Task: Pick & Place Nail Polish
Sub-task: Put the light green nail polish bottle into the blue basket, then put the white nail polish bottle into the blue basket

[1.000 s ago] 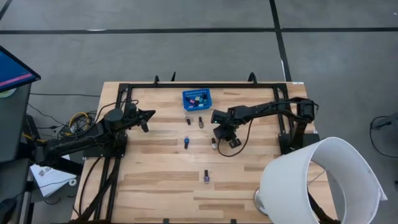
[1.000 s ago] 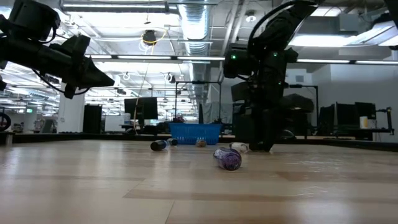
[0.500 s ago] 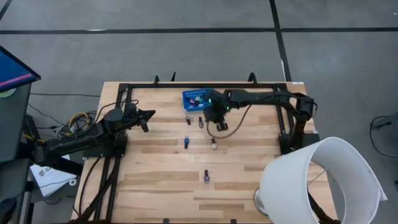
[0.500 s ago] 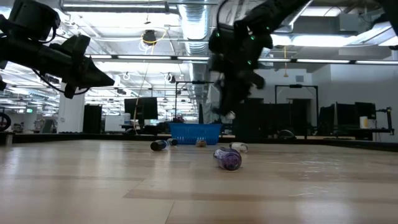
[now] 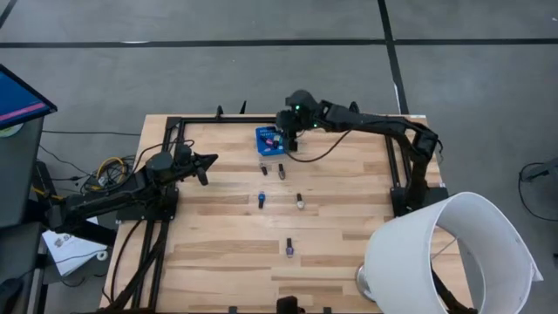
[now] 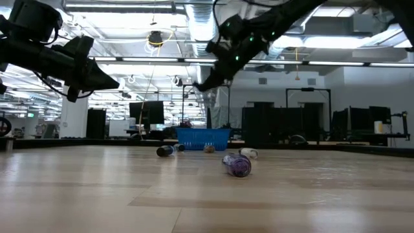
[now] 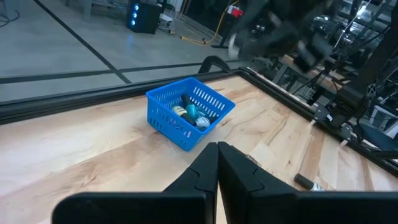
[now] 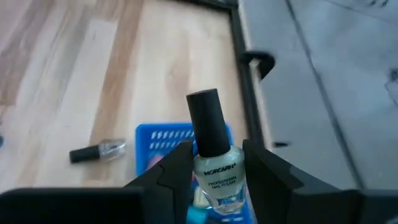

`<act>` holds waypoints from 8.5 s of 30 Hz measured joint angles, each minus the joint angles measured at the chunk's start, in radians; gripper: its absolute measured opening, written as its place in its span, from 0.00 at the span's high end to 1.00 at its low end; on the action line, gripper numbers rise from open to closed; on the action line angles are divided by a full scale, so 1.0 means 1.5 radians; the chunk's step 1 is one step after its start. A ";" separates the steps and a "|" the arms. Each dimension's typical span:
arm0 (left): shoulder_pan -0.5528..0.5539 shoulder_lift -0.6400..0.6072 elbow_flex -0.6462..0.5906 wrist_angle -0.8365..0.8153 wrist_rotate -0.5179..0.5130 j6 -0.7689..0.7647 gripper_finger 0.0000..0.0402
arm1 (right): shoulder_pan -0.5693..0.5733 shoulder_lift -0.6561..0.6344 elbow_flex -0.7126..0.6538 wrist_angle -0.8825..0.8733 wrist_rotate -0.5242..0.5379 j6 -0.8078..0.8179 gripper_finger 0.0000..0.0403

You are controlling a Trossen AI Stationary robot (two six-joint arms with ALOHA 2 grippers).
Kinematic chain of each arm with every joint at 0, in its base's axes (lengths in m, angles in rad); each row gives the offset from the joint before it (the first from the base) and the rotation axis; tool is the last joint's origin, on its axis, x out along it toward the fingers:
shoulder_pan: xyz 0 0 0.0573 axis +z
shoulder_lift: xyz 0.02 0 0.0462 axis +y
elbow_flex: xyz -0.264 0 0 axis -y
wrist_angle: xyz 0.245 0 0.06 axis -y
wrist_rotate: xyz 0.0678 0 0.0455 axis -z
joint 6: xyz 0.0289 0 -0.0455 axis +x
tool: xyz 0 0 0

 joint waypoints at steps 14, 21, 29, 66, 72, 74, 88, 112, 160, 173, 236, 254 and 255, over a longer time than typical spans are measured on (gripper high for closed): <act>0.000 0.000 0.000 0.001 0.001 -0.002 1.00 | -0.028 0.085 -0.001 -0.018 -0.003 0.136 0.69; 0.000 0.000 0.000 0.000 0.000 -0.001 1.00 | -0.039 0.085 0.000 -0.066 -0.003 0.161 0.69; 0.000 0.000 0.000 0.000 0.000 -0.002 1.00 | -0.033 0.114 0.002 -0.068 -0.003 0.155 0.69; 0.000 0.000 0.000 0.000 0.064 0.000 1.00 | 0.085 0.116 0.264 -0.674 0.081 0.524 0.40; 0.000 0.000 0.000 0.000 0.065 0.000 1.00 | 0.204 0.116 0.210 -0.648 0.086 0.656 0.40; 0.000 0.000 0.000 0.000 0.066 0.005 1.00 | 0.236 0.116 0.195 -0.626 0.086 0.697 0.40; 0.000 0.000 0.000 0.000 0.124 0.035 1.00 | 0.296 0.117 0.015 -0.444 0.090 0.909 0.40; 0.000 0.000 0.000 0.000 0.124 0.029 1.00 | 0.296 0.113 -0.063 -0.354 0.102 0.880 0.65; 0.000 0.000 0.000 0.000 0.124 0.035 1.00 | 0.046 0.121 0.221 -0.238 0.139 0.707 0.87; 0.000 0.001 0.000 0.000 0.132 0.040 1.00 | 0.043 0.202 0.221 -0.137 0.138 0.764 0.87; 0.000 0.001 0.000 0.000 0.149 0.040 1.00 | 0.089 0.215 0.216 -0.230 0.416 0.904 0.85; 0.000 0.001 0.000 0.000 0.149 0.051 1.00 | 0.114 0.248 0.233 -0.213 0.452 0.940 0.85; 0.000 0.001 0.000 0.000 0.149 0.051 1.00 | 0.115 0.250 0.233 -0.219 0.456 0.939 0.85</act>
